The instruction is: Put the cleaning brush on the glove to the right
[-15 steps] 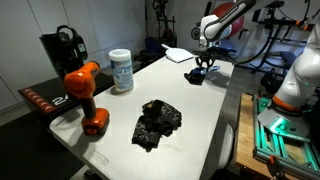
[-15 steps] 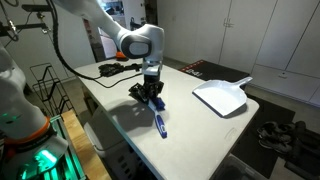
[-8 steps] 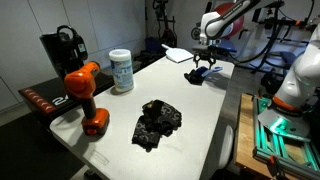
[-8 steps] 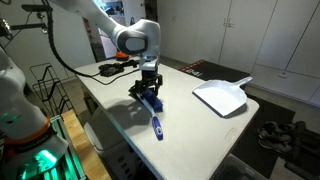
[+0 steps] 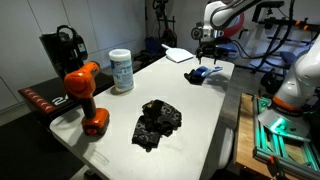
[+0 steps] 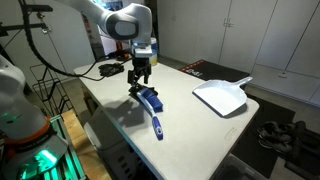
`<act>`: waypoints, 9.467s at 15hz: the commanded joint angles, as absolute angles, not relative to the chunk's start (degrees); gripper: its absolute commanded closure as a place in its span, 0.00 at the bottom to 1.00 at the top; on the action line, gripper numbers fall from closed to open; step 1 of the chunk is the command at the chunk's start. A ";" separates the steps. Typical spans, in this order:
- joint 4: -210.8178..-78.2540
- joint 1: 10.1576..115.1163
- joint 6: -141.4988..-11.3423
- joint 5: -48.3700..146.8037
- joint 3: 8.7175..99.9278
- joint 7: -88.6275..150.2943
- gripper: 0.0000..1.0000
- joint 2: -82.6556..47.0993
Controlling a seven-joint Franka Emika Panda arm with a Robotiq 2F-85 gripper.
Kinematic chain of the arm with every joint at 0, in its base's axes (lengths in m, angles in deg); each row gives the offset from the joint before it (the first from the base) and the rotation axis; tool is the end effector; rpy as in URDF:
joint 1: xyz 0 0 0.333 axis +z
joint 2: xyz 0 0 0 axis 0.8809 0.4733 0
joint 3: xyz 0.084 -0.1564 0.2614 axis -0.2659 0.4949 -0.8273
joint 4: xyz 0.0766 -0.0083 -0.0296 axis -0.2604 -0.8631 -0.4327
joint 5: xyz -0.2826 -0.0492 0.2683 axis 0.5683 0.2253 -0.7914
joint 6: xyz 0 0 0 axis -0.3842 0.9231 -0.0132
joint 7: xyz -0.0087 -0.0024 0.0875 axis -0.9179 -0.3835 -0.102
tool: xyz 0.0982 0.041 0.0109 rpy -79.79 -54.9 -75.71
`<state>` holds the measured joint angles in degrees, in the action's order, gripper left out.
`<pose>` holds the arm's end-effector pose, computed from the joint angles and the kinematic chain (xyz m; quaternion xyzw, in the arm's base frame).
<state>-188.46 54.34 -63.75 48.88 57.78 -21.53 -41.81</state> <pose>0.4494 -0.1211 0.3636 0.8168 -0.5736 -0.0527 0.0309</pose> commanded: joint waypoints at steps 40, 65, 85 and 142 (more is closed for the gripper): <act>-196.90 55.16 -75.69 16.17 56.45 18.16 0.01 -37.79; -199.82 55.19 -80.20 0.46 57.14 34.54 0.30 -40.28; -205.81 54.13 -80.19 -8.54 58.69 36.02 0.72 -45.88; -179.38 58.36 -76.20 28.86 53.39 11.65 0.58 -30.46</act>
<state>-179.48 57.70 -75.21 26.95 53.21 13.44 -30.82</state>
